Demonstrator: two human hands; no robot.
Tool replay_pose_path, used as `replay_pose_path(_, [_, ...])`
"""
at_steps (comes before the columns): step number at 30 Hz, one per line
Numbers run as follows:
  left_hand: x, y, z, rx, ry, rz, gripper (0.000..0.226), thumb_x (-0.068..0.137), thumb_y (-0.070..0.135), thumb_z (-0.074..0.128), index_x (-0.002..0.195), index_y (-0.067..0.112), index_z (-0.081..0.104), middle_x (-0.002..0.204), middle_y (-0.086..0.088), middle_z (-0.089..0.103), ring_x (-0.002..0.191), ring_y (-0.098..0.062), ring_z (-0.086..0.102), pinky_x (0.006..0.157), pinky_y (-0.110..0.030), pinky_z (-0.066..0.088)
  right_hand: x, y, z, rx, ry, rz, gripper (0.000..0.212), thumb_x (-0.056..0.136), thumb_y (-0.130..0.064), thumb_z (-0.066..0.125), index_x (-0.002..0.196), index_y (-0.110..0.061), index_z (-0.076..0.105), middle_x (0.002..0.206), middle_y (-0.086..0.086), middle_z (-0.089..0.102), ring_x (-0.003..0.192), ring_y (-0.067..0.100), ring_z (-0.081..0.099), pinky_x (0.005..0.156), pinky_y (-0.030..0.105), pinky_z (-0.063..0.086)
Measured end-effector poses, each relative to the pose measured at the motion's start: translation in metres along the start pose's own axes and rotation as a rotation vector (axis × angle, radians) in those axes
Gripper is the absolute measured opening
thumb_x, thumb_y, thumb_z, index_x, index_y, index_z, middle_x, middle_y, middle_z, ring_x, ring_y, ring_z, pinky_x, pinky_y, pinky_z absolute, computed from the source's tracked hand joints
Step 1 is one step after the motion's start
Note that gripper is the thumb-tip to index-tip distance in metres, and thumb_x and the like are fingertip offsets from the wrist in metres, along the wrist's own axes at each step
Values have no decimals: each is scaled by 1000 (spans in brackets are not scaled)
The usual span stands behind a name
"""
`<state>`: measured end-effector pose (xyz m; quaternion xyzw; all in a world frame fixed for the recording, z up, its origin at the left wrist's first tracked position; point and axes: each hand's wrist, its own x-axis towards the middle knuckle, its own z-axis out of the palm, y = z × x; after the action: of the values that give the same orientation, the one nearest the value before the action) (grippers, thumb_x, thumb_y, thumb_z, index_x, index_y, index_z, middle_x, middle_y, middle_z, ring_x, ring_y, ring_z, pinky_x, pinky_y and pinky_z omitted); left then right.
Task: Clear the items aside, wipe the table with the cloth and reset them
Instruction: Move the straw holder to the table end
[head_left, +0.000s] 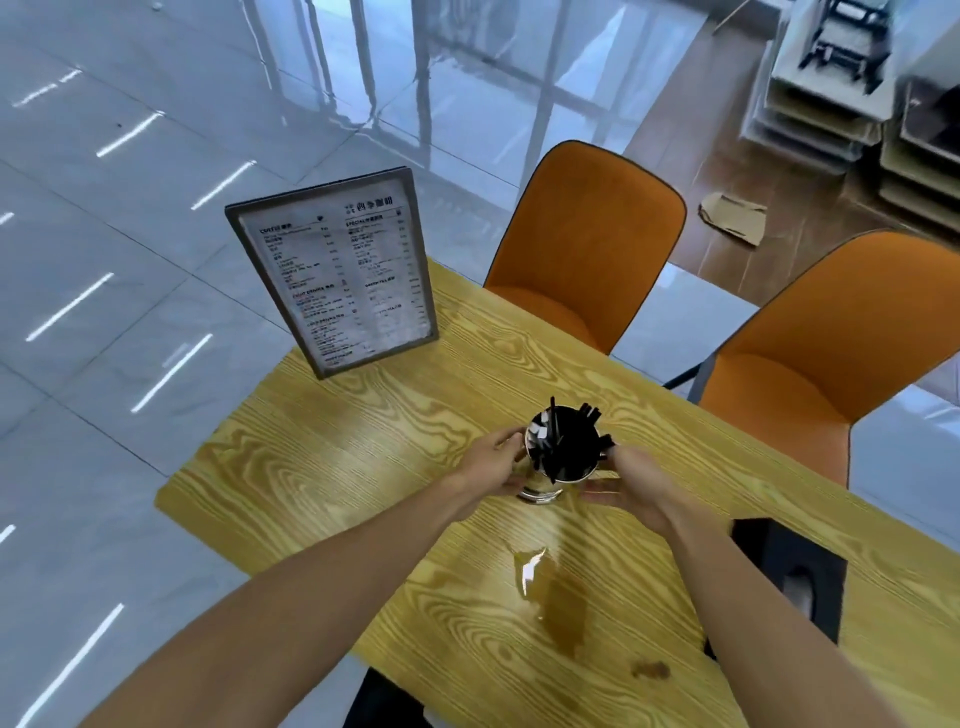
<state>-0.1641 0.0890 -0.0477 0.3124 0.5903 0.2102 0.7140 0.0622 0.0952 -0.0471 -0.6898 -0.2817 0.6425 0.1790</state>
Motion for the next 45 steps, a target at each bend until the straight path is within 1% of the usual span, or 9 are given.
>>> replay_pose_path(4, [-12,-10,-35,-55,118,29,36,107,32,46,141,23,56,118,-5,65,104,-40,71,89,-46,61,2,-14,41,-29,-80,-28,32,102,-38,58,109,-14,78,116,18,71,90,37,75,84,48,64])
replay_pose_path(8, [-30,-20,-89,-132,252,55,33,106,34,49,136,24,60,123,-10,66,94,-36,75,69,-32,63,10,-37,103,-81,-161,-37,33,103,-36,57,114,-13,77,118,18,71,90,36,77,72,37,63])
replay_pose_path(13, [-55,-31,-165,-233,412,96,19,105,34,51,116,29,66,115,-6,71,71,-19,77,57,-26,58,18,-63,196,-157,-242,-107,29,108,-21,47,125,-16,68,121,18,71,94,38,77,83,49,64])
replay_pose_path(18, [-75,-34,-232,-323,524,102,16,105,34,52,110,30,66,113,-7,73,73,-23,77,60,-32,61,17,-85,272,-188,-318,-142,31,109,-17,43,128,-13,67,121,17,72,96,34,77,74,38,64])
replay_pose_path(23, [-84,-36,-277,-400,586,91,29,104,36,53,124,20,66,115,-11,73,82,-30,77,62,-36,64,19,-104,323,-202,-398,-153,32,107,-29,50,127,-12,69,123,17,71,107,40,73,94,56,59])
replay_pose_path(27, [-87,-39,-301,-432,613,103,33,100,42,57,125,22,67,115,-10,74,89,-33,77,81,-48,63,25,-112,349,-184,-420,-172,31,108,-30,50,127,-16,69,124,15,71,105,36,74,94,54,60])
replay_pose_path(31, [-89,-41,-316,-449,636,120,34,99,44,58,125,23,67,115,-12,72,85,-31,78,72,-40,64,36,-116,364,-156,-378,-172,30,108,-26,50,132,-17,65,129,16,67,107,38,73,94,53,60])
replay_pose_path(37, [-87,-51,-322,-480,628,129,32,103,41,54,127,23,66,117,-7,72,89,-26,78,84,-45,63,39,-113,375,-136,-345,-189,28,104,-31,60,127,-17,68,120,15,71,98,37,77,86,51,64])
replay_pose_path(45, [-81,-57,-305,-396,713,133,32,107,39,43,127,23,62,116,2,71,88,-19,75,78,-36,60,31,-109,365,-250,-300,-269,33,104,-32,60,134,-19,64,119,7,70,98,28,76,90,50,62])
